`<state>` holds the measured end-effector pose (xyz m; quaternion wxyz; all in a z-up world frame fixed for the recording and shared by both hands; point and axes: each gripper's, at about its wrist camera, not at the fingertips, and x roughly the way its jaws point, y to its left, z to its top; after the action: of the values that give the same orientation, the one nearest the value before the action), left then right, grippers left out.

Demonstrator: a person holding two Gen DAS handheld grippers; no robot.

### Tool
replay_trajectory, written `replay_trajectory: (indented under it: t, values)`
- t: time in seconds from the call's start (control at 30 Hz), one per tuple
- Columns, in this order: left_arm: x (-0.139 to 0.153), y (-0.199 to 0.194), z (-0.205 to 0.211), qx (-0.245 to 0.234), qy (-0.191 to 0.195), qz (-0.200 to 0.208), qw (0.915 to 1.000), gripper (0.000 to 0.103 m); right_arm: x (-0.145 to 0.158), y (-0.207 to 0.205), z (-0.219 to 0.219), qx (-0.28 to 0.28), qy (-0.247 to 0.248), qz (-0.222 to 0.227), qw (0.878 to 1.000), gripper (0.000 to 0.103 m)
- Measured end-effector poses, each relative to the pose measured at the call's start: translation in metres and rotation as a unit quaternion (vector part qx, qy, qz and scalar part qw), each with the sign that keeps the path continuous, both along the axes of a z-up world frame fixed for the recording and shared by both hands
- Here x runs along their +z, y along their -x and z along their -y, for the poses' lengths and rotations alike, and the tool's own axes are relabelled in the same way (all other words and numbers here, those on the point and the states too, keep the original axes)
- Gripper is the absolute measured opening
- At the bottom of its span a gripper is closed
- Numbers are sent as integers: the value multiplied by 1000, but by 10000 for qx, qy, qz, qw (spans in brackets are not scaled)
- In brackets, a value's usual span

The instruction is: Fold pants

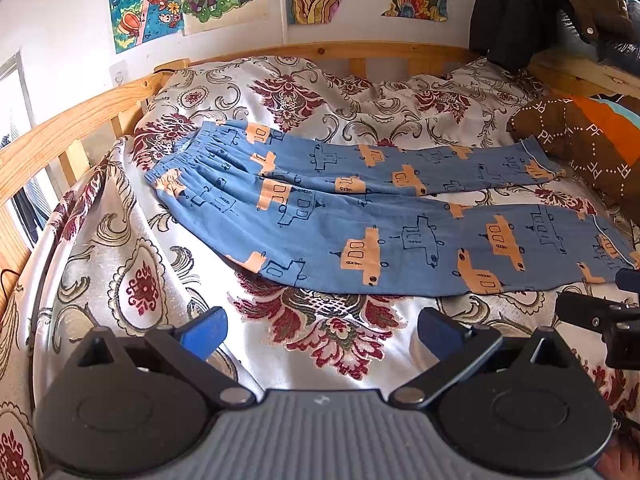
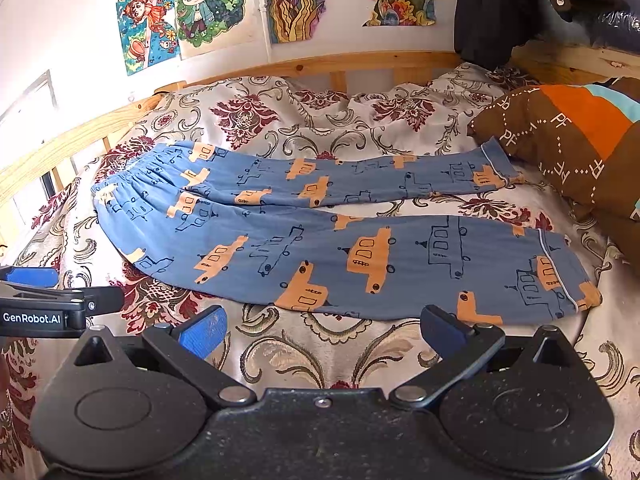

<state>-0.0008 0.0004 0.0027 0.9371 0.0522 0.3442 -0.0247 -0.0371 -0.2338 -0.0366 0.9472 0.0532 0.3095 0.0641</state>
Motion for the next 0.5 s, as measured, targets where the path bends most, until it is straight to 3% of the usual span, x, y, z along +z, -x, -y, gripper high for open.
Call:
replay_trajectory:
  t: [0.5]
  values:
    - [-1,-1,-2,13,14,-8,10000,103,-1,0,3,-11,-8,-1,10000,102]
